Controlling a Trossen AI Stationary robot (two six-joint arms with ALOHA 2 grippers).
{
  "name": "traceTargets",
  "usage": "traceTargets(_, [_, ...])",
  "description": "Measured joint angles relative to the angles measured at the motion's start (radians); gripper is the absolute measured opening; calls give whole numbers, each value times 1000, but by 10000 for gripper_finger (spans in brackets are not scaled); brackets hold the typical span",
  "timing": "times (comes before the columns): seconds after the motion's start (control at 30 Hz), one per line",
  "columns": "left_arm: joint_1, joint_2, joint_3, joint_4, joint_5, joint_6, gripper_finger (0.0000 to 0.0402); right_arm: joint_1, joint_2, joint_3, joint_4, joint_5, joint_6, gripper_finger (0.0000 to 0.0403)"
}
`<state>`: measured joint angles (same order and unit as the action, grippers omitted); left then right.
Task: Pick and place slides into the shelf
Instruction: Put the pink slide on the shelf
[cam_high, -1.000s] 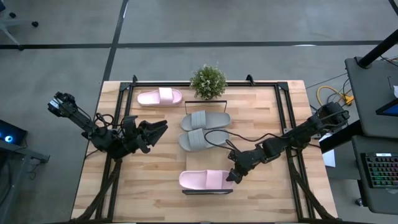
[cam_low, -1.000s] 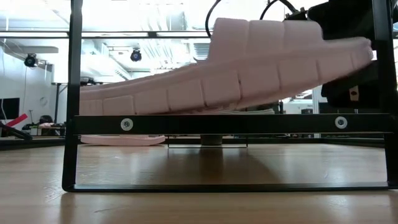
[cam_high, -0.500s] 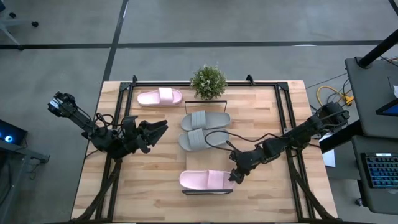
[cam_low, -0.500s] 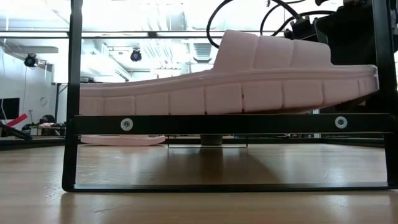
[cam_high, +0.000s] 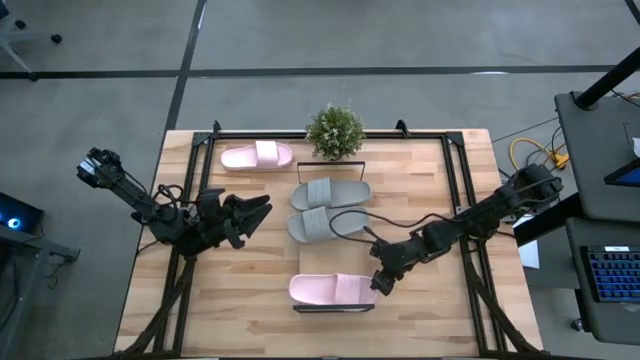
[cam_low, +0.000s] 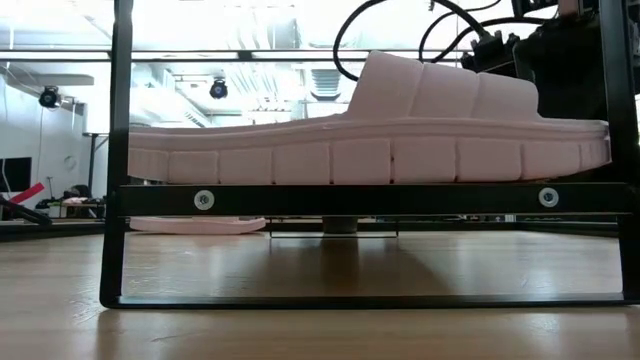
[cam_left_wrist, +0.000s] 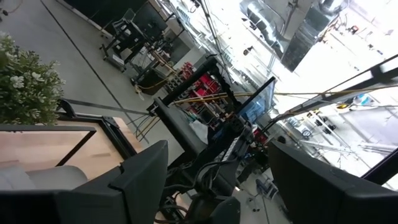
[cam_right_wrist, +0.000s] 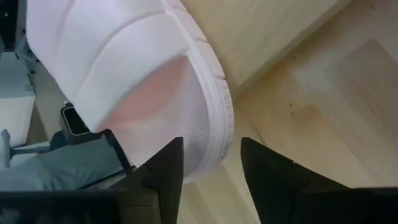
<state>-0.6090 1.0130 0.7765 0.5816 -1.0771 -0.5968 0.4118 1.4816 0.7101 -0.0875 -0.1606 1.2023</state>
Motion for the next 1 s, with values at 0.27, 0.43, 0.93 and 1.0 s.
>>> traceTargets(0.27, [0, -1, 0, -33, -23, -10, 261, -27, -56, 0, -4, 37, -22, 151])
traceTargets(0.43, [0, -2, 0, -186, -24, -148, 261, -66, -107, 0, -29, 58, -39, 151])
traceTargets(0.93, [9, -63, -8, -747, -36, -641, 261, -107, -259, 0, -10, 147, -52, 151])
traceTargets(1.0, [14, -91, -18, -816, -37, -707, 261, -107, -280, 0, 16, 170, -51, 151])
